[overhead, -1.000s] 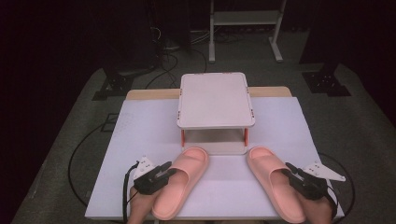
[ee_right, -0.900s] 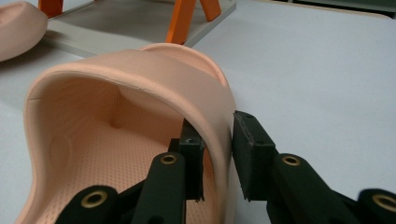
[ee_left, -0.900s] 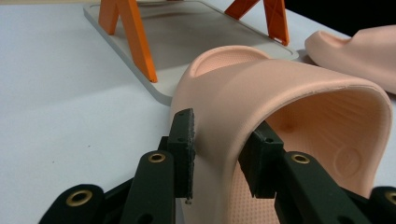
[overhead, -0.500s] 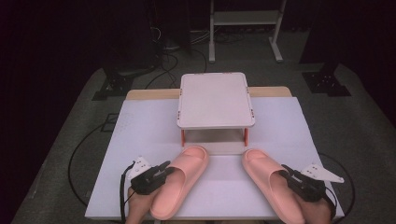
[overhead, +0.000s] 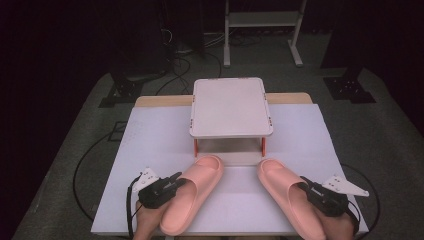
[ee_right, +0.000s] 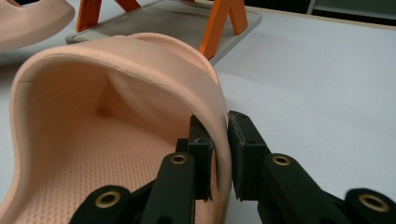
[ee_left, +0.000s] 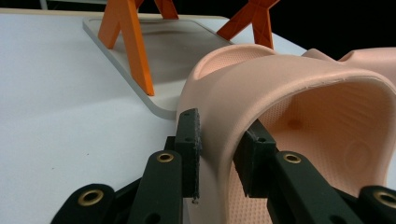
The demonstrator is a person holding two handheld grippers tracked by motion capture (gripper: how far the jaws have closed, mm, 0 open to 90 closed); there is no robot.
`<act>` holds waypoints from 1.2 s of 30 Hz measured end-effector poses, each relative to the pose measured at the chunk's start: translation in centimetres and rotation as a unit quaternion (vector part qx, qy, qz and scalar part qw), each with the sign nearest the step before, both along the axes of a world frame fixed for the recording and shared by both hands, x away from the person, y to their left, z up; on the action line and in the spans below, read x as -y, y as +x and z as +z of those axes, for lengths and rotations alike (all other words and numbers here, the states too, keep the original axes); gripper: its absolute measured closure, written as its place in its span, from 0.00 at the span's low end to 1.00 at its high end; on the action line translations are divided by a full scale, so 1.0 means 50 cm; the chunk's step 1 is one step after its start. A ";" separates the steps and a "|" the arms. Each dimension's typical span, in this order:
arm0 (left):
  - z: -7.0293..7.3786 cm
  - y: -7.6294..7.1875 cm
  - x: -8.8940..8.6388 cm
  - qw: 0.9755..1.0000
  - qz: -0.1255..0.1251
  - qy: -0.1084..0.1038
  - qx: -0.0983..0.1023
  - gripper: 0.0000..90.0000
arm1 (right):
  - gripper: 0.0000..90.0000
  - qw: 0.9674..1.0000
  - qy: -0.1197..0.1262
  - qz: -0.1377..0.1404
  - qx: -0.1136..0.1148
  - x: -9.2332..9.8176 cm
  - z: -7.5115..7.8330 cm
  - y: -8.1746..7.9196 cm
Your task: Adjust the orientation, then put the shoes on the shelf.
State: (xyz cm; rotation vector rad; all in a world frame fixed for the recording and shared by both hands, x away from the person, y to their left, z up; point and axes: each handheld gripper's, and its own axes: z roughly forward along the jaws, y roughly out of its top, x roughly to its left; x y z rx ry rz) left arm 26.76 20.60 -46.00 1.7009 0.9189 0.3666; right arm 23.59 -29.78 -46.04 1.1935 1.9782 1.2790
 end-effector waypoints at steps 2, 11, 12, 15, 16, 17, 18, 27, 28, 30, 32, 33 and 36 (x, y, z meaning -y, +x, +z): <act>0.000 0.000 -0.001 1.000 0.002 -0.001 0.001 0.81 | 0.88 1.000 0.004 0.000 0.002 0.000 0.002 0.000; 0.003 -0.002 -0.004 1.000 0.003 -0.011 0.002 0.81 | 0.88 1.000 0.007 0.006 0.006 -0.006 0.007 -0.002; 0.003 -0.002 -0.005 1.000 0.003 -0.012 0.003 0.81 | 0.88 1.000 0.006 0.007 0.006 -0.006 0.007 -0.002; 0.004 -0.004 -0.006 1.000 0.003 -0.012 0.006 0.82 | 0.88 1.000 0.008 0.008 0.008 -0.006 0.008 -0.003; 0.005 -0.005 -0.006 1.000 0.004 -0.014 0.007 0.82 | 0.88 1.000 0.008 0.009 0.010 -0.007 0.011 -0.004; 0.005 -0.005 -0.006 1.000 0.004 -0.014 0.007 0.83 | 0.88 1.000 0.008 0.009 0.010 -0.007 0.011 -0.004; 0.007 -0.004 -0.007 1.000 0.003 -0.014 0.008 0.83 | 0.88 1.000 0.010 0.008 0.011 -0.007 0.013 -0.005; 0.016 -0.009 -0.003 1.000 -0.008 -0.019 0.013 0.83 | 0.88 1.000 0.011 0.016 0.019 -0.014 0.023 -0.011; 0.018 -0.010 -0.002 1.000 -0.009 -0.021 0.015 0.83 | 0.88 1.000 0.014 0.017 0.019 -0.016 0.026 -0.012; 0.025 -0.014 0.001 0.999 -0.014 -0.023 0.018 0.83 | 0.88 0.999 0.017 0.024 0.022 -0.022 0.031 -0.015; 0.031 -0.019 0.004 0.999 -0.021 -0.021 0.022 0.84 | 0.88 0.999 0.015 0.029 0.023 -0.028 0.036 -0.017; 0.037 -0.022 0.006 0.999 -0.024 -0.020 0.026 0.84 | 0.88 0.999 0.014 0.032 0.025 -0.031 0.040 -0.018; 0.049 -0.029 0.009 0.999 -0.030 -0.025 0.032 0.84 | 0.88 0.999 0.018 0.037 0.030 -0.036 0.053 -0.020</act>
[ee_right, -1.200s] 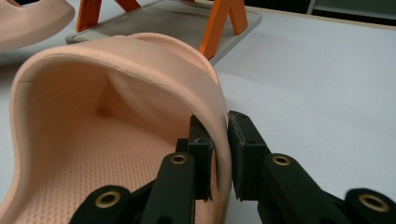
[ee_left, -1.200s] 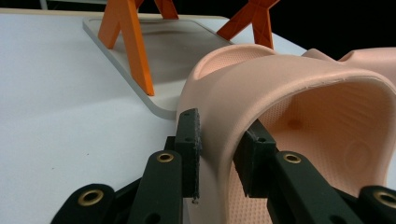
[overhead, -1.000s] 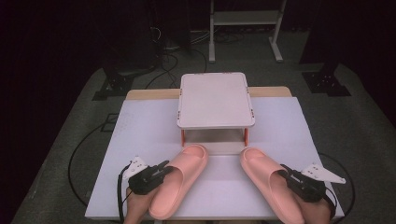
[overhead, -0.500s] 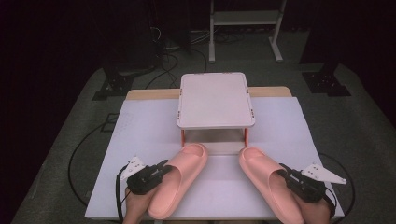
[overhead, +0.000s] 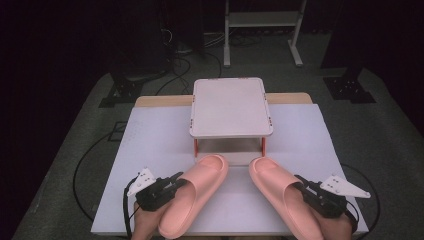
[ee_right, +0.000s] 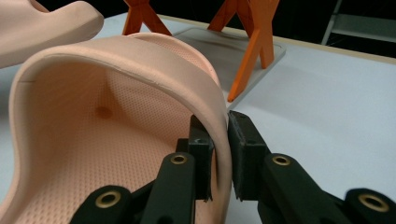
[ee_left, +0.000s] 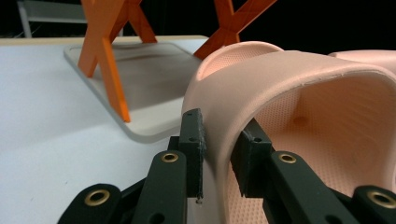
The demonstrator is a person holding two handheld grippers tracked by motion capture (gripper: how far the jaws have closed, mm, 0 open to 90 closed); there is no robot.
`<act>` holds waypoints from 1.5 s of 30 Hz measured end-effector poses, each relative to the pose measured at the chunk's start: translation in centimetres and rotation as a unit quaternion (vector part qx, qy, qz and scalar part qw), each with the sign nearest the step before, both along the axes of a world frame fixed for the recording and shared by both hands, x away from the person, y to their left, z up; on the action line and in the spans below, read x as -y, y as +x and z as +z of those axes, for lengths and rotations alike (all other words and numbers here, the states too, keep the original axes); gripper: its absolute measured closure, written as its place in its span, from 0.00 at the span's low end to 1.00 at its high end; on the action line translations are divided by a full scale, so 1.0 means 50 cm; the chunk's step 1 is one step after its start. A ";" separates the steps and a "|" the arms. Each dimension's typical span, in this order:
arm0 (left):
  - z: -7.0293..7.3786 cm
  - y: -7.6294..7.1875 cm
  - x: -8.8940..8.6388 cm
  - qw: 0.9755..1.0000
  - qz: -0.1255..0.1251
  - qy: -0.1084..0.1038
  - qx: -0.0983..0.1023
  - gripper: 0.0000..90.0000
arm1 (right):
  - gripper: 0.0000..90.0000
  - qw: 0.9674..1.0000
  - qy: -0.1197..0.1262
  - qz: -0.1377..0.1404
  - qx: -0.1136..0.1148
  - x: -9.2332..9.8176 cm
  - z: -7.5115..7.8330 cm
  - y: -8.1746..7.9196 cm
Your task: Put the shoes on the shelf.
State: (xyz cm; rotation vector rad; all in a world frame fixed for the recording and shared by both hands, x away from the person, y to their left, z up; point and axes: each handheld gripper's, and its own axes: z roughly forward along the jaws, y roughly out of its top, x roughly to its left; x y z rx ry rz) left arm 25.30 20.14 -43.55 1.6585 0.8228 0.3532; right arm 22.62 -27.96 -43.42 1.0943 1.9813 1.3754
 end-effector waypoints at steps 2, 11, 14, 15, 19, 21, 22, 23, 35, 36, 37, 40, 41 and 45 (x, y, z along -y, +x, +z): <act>0.003 -0.002 0.001 1.000 -0.002 0.000 0.000 0.84 | 0.88 1.000 0.002 0.000 0.000 -0.001 0.002 0.001; 0.030 -0.010 0.006 1.000 -0.013 0.003 0.016 0.84 | 0.88 1.000 0.008 0.003 0.006 -0.001 0.022 0.000; 0.040 -0.010 0.010 1.000 -0.017 -0.001 0.020 0.84 | 0.88 1.000 0.012 0.004 0.010 -0.001 0.031 0.001; 0.040 -0.010 0.010 1.000 -0.017 -0.001 0.020 0.84 | 0.88 1.000 0.014 0.004 0.010 -0.002 0.032 0.001; 0.046 -0.011 0.016 0.999 -0.028 -0.003 0.020 0.85 | 0.89 1.000 0.016 0.006 0.015 -0.005 0.043 0.002; 0.049 -0.012 0.016 0.999 -0.028 -0.002 0.021 0.85 | 0.89 1.000 0.016 0.007 0.016 -0.005 0.045 0.002; 0.050 -0.012 0.016 0.999 -0.028 -0.002 0.021 0.85 | 0.89 1.000 0.017 0.008 0.016 -0.007 0.047 0.003; 0.052 -0.013 0.017 0.999 -0.028 -0.003 0.022 0.85 | 0.89 1.000 0.017 0.010 0.017 -0.008 0.050 0.004; 0.100 -0.012 0.020 0.999 -0.038 0.005 0.038 0.85 | 0.89 0.999 0.021 0.022 0.030 -0.018 0.082 0.008; 0.106 -0.012 0.020 0.998 -0.038 0.004 0.040 0.85 | 0.88 0.999 0.022 0.022 0.031 -0.019 0.085 0.007; 0.109 -0.011 0.020 0.998 -0.039 0.006 0.042 0.85 | 0.89 0.999 0.023 0.022 0.033 -0.019 0.088 0.007; 0.121 -0.012 0.021 0.998 -0.041 0.006 0.046 0.85 | 0.88 0.999 0.026 0.022 0.036 -0.021 0.097 0.005; 0.124 -0.012 0.022 0.998 -0.042 0.007 0.047 0.85 | 0.89 0.999 0.026 0.023 0.039 -0.020 0.101 0.005; 0.139 -0.010 0.023 0.998 -0.044 0.007 0.054 0.86 | 0.89 0.998 0.027 0.025 0.049 -0.020 0.119 0.002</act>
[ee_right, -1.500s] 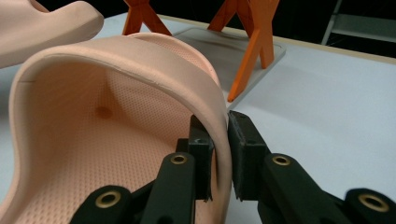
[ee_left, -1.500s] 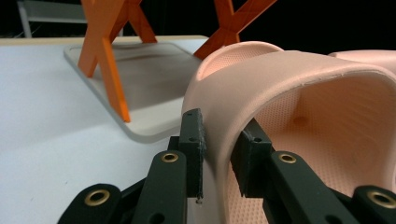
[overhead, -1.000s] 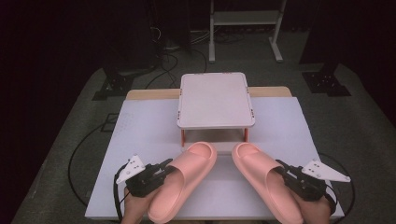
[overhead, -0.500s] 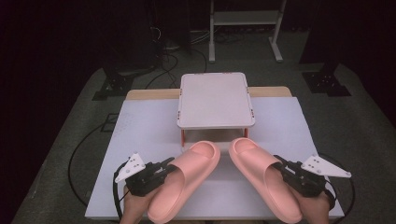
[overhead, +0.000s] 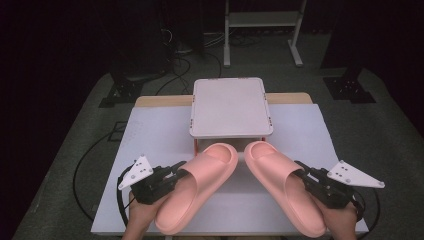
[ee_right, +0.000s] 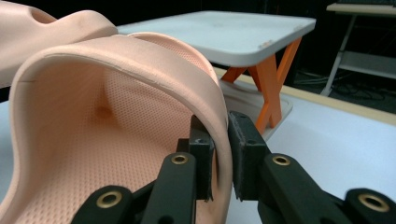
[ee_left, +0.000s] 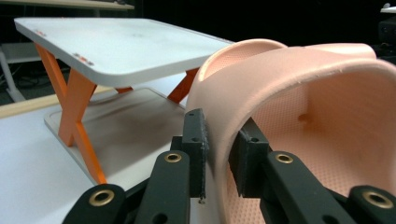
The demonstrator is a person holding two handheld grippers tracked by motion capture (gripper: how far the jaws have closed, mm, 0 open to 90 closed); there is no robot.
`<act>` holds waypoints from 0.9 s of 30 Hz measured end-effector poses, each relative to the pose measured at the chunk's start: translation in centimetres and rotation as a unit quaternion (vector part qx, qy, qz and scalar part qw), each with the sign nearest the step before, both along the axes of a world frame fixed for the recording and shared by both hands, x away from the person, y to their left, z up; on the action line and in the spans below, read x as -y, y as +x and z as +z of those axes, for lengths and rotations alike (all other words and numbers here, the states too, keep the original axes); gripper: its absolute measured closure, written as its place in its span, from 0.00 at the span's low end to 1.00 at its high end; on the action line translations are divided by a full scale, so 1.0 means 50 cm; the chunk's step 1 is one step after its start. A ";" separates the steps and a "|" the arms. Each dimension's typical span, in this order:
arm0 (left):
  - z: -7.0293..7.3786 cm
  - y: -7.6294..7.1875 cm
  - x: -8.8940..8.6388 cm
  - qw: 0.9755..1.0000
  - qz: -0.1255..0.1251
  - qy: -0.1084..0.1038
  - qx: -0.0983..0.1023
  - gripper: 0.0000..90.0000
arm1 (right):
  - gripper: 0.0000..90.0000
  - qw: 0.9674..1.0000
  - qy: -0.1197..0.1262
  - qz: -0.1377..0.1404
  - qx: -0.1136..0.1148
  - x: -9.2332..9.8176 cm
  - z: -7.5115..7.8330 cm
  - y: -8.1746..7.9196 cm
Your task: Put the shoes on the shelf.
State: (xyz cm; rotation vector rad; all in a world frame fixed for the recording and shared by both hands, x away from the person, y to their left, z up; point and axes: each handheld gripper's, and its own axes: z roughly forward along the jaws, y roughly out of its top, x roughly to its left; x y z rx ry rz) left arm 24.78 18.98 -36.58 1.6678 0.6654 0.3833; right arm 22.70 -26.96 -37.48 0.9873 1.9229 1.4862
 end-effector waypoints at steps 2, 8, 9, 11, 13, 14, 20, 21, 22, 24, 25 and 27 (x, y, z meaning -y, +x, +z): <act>0.007 0.001 0.002 1.000 -0.002 -0.004 0.003 0.86 | 0.89 1.000 0.000 0.000 0.003 -0.001 0.010 -0.002; 0.028 0.007 0.009 1.000 -0.004 -0.002 0.013 0.86 | 0.89 1.000 0.000 0.000 0.016 -0.003 0.036 -0.004; 0.032 0.009 0.009 1.000 -0.004 -0.002 0.014 0.86 | 0.89 1.000 0.000 -0.001 0.018 -0.003 0.039 -0.003; 0.038 0.014 0.010 1.000 -0.004 -0.005 0.016 0.86 | 0.89 1.000 0.002 -0.002 0.019 -0.004 0.044 -0.001; 0.044 0.021 0.011 1.000 -0.001 -0.009 0.019 0.86 | 0.89 1.000 0.001 -0.004 0.024 -0.006 0.050 0.004; 0.046 0.024 0.011 1.000 -0.001 -0.011 0.020 0.86 | 0.89 1.000 0.001 -0.005 0.026 -0.006 0.052 0.007; 0.053 0.048 0.010 1.000 0.006 -0.015 0.021 0.86 | 0.89 0.999 0.004 -0.011 0.031 -0.009 0.065 0.025; 0.053 0.051 0.010 1.000 0.007 -0.015 0.020 0.86 | 0.89 0.999 0.003 -0.012 0.032 -0.009 0.067 0.029; 0.053 0.055 0.011 1.000 0.008 -0.016 0.021 0.86 | 0.89 0.999 0.003 -0.013 0.033 -0.009 0.068 0.033; 0.055 0.064 0.011 1.000 0.009 -0.017 0.020 0.86 | 0.89 0.999 0.004 -0.016 0.034 -0.010 0.073 0.041; 0.057 0.069 0.011 1.000 0.010 -0.017 0.019 0.86 | 0.89 0.999 0.006 -0.017 0.033 -0.010 0.074 0.045; 0.061 0.076 0.011 1.000 0.011 -0.016 0.021 0.86 | 0.89 0.999 0.005 -0.018 0.033 -0.012 0.078 0.058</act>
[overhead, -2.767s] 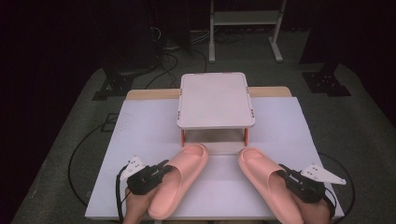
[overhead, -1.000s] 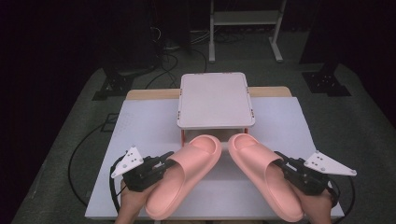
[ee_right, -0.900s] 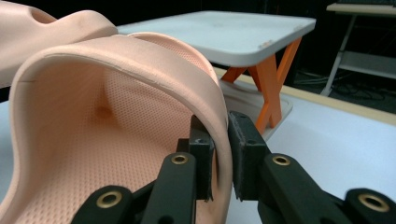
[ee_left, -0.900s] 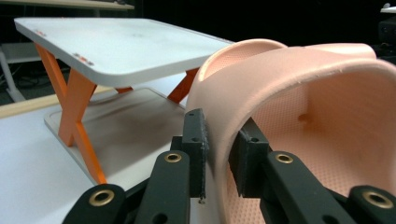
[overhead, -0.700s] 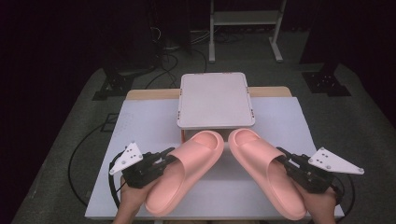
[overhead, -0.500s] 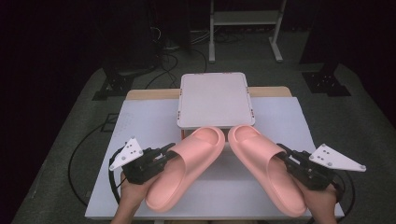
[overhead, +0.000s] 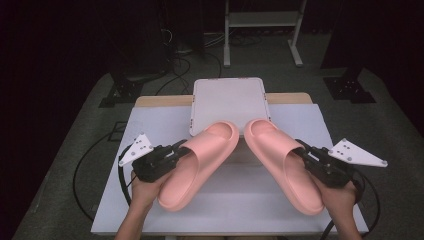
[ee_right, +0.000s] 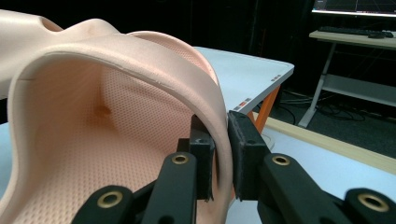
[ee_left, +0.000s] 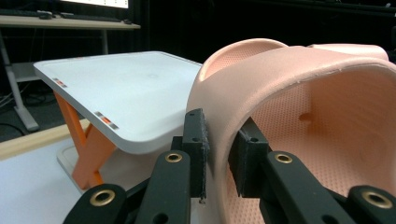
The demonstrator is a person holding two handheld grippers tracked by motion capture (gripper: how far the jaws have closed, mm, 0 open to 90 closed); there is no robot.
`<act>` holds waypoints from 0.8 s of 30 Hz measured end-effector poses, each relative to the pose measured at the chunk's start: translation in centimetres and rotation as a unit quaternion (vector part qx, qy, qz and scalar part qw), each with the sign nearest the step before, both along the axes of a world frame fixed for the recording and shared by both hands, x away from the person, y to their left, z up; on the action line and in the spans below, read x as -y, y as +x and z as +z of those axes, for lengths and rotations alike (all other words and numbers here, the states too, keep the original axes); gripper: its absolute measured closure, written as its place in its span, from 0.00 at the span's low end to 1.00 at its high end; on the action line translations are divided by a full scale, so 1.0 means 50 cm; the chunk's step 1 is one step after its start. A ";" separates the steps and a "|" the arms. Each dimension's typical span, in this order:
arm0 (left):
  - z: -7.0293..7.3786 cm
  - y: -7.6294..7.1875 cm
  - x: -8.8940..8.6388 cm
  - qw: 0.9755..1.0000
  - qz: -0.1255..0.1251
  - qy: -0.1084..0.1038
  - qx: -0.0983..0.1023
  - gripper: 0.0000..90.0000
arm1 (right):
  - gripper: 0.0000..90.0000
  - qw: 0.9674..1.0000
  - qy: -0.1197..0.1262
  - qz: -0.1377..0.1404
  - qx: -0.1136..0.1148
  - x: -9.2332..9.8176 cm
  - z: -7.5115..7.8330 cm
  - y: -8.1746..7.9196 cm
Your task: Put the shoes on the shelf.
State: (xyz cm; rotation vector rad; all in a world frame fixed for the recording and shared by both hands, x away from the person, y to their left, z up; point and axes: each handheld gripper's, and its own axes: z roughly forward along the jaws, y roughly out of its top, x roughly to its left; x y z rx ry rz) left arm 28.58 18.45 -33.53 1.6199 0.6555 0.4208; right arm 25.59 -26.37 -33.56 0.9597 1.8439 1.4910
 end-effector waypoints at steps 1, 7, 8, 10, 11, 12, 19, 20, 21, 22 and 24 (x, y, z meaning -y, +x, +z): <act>0.002 0.003 0.000 1.000 0.002 -0.001 0.001 0.86 | 0.89 1.000 0.000 -0.001 -0.001 -0.001 0.001 0.004; 0.012 0.030 -0.001 1.000 0.007 -0.004 -0.003 0.86 | 0.89 1.000 0.005 -0.002 -0.002 -0.008 0.005 0.032; 0.013 0.034 -0.001 1.000 0.009 -0.003 -0.003 0.86 | 0.89 1.000 0.005 -0.002 -0.002 -0.008 0.005 0.035; 0.016 0.044 -0.002 1.000 0.012 0.000 -0.003 0.86 | 0.89 1.000 0.009 -0.003 -0.003 -0.009 0.006 0.042; 0.017 0.047 -0.002 1.000 0.013 -0.001 -0.004 0.86 | 0.89 1.000 0.010 -0.005 -0.002 -0.009 0.006 0.046; 0.018 0.052 -0.003 1.000 0.015 0.000 -0.005 0.86 | 0.89 1.000 0.012 -0.005 -0.002 -0.009 0.006 0.048; 0.024 0.086 0.001 1.000 0.021 0.000 -0.012 0.86 | 0.89 1.000 0.015 -0.011 -0.005 -0.008 0.015 0.073; 0.025 0.092 0.001 1.000 0.022 0.000 -0.013 0.86 | 0.89 1.000 0.015 -0.012 -0.006 -0.009 0.017 0.077; 0.025 0.096 0.001 1.000 0.024 0.000 -0.013 0.86 | 0.89 1.000 0.014 -0.011 -0.006 -0.010 0.018 0.082; 0.026 0.101 0.000 1.000 0.025 0.000 -0.014 0.86 | 0.89 1.000 0.013 -0.011 -0.008 -0.012 0.019 0.086; 0.027 0.108 0.000 1.000 0.027 0.001 -0.015 0.86 | 0.89 1.000 0.010 -0.012 -0.011 -0.016 0.022 0.093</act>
